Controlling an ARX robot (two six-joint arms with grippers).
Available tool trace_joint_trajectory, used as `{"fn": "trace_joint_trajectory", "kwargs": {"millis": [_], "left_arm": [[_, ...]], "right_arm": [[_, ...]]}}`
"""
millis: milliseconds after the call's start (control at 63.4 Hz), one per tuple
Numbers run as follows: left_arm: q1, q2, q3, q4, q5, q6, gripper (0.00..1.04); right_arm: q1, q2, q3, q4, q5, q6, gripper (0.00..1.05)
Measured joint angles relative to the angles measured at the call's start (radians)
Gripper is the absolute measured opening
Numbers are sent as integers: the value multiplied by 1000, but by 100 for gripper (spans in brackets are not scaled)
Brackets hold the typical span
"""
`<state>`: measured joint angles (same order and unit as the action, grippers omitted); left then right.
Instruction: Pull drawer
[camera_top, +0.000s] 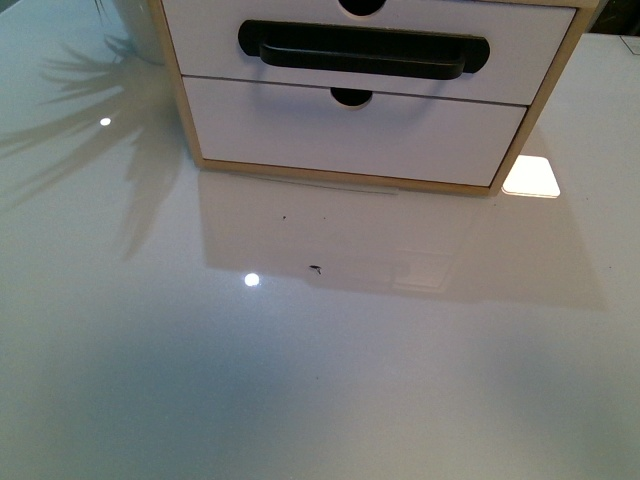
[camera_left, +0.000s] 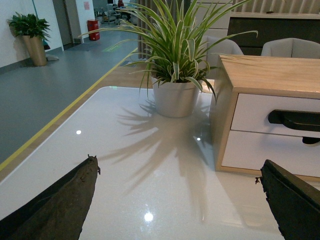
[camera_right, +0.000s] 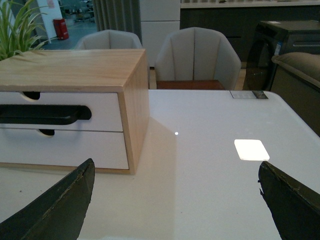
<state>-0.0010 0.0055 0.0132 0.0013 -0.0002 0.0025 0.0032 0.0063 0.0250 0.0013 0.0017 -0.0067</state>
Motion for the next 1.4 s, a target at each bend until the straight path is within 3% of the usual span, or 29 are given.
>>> {"fn": "trace_joint_trajectory", "kwargs": {"millis": [851,867,914,930,1072,1198,1403], "left_arm": [[0,0,0,0,0,0,97],[-1,0,0,-2,-6,1,97],[-50,32,1,-8,-106,29,97],[-64,49,3,-1,-112,33,97],[-189,293,41,187,-88,118,97],[-252,584,130,378,19,239,97],[-319,1085,349,394,232,526,97]], "right_arm": [[0,0,0,0,0,0,96],[3,3,1,-4,13,1,96],[63,100,46,-121,203,3,96],[63,135,53,-123,217,2,96],[42,415,160,-66,85,-85,96],[25,645,268,-20,-45,-220,96],[78,966,480,-33,-145,-509,96]]}}
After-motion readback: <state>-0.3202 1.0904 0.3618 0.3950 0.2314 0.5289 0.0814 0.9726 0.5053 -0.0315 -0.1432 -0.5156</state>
